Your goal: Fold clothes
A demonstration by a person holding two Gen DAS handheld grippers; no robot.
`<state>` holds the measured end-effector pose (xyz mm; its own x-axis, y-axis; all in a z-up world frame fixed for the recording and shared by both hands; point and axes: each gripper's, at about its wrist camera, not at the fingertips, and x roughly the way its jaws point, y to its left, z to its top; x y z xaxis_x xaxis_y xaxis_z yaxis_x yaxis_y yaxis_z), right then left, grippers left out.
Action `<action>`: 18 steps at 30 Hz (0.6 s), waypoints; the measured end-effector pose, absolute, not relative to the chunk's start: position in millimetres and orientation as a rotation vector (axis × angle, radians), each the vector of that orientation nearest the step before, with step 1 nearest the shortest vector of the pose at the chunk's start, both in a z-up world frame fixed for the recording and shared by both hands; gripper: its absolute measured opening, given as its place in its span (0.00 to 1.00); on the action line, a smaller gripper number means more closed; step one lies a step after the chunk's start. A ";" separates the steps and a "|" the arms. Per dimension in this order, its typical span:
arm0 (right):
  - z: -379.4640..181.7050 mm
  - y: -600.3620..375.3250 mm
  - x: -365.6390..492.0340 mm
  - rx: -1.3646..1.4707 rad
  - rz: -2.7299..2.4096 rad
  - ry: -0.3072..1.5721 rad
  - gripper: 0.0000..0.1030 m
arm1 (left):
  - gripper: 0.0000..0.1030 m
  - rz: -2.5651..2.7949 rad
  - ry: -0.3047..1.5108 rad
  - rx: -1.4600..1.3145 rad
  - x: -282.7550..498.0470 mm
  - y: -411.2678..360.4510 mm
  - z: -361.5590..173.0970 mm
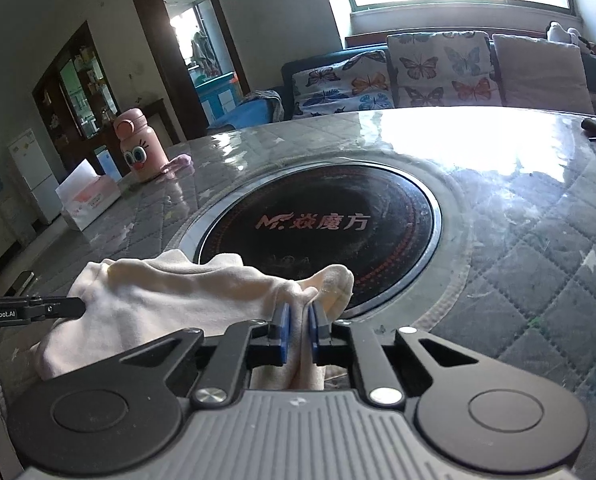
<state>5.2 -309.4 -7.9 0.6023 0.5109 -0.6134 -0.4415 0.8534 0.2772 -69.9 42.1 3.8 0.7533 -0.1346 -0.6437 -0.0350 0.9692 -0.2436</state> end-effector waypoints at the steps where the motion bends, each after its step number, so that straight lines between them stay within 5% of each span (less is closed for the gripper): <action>1: -8.7 -310.1 6.2 0.102 0.550 0.744 0.09 | 0.18 -0.054 0.720 -0.251 -69.3 42.7 3.3; 12: -14.4 -322.3 15.1 0.159 0.521 0.758 0.38 | 0.32 -0.041 0.722 -0.247 -67.3 44.8 1.3; 18: -19.4 -320.2 19.6 0.191 0.539 0.761 0.38 | 0.37 -0.051 0.731 -0.262 -66.3 46.0 1.1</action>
<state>19.6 -320.2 -19.4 0.5971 0.5287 -0.6033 -0.3937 0.8484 0.3539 -66.3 46.0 1.1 0.7445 -0.1368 -0.6534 -0.0450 0.9663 -0.2536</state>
